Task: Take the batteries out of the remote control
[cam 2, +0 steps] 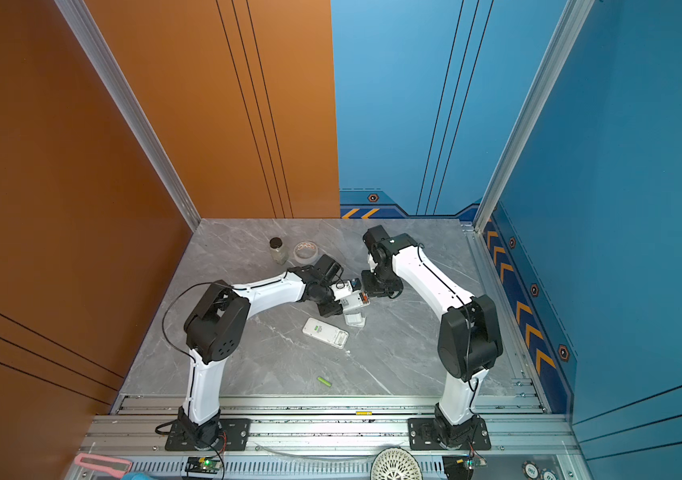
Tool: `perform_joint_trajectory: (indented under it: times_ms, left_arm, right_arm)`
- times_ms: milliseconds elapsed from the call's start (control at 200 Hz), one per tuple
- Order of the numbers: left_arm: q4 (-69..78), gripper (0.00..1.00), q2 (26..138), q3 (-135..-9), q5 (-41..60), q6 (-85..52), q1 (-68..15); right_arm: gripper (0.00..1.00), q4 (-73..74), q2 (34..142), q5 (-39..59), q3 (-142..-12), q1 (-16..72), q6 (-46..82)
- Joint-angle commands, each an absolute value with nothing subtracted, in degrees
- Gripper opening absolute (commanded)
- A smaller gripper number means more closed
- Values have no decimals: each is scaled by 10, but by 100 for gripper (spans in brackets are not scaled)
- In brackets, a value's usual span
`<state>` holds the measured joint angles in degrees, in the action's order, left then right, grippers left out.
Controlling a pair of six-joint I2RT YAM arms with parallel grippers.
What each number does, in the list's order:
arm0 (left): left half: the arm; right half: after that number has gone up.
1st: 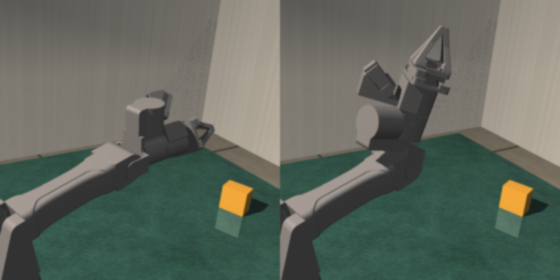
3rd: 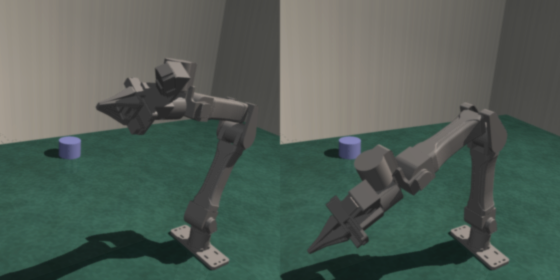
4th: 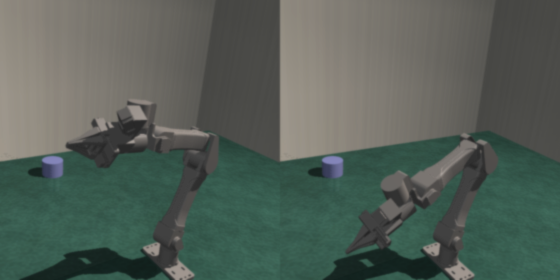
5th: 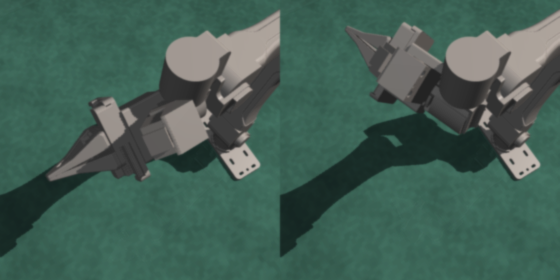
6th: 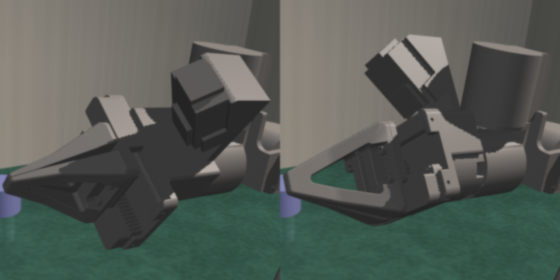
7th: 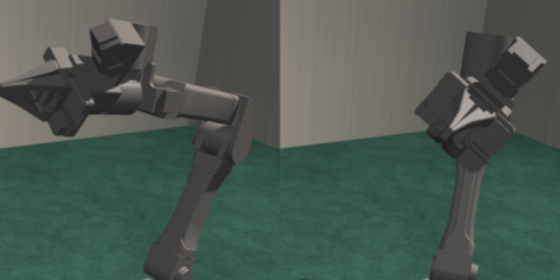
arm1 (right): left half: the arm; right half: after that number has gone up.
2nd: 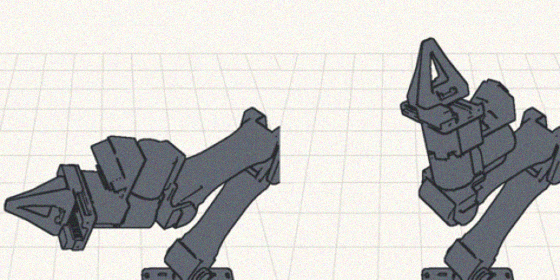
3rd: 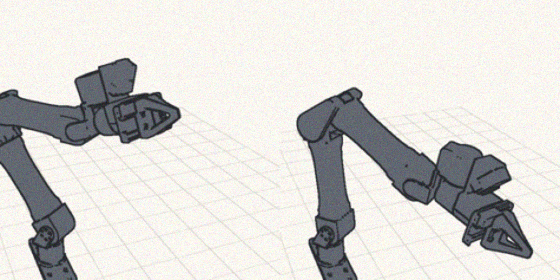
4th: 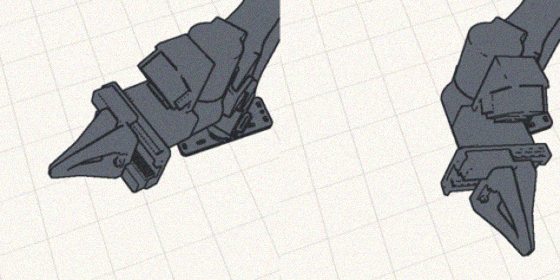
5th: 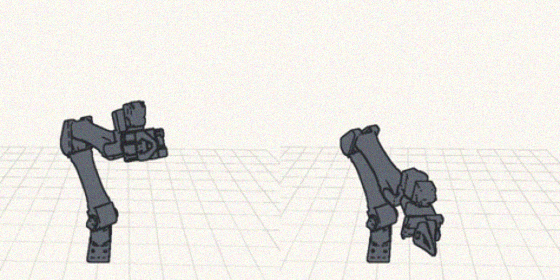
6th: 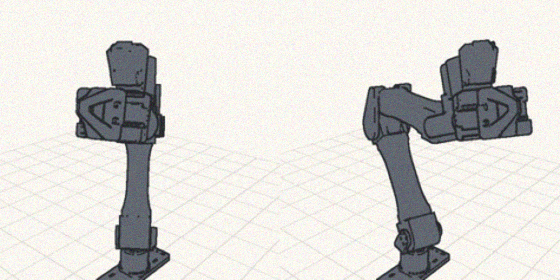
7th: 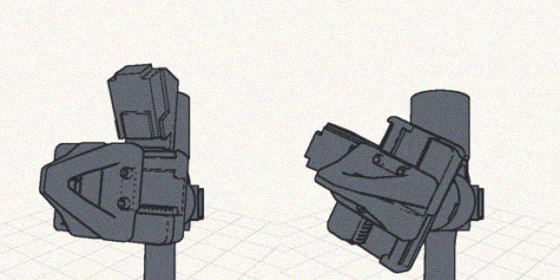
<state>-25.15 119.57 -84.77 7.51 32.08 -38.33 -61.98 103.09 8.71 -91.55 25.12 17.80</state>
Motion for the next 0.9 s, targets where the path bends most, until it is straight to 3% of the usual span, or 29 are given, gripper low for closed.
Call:
perform_joint_trajectory:
  times_ms: [0,896]
  left_arm:
    - [-263,34,1200,-836,65,333,-390]
    - [-263,33,1199,-837,67,334,-393]
  right_arm:
    - [0,-627,1023,82,-930,250,176]
    - [0,-553,1007,58,-857,270,198]
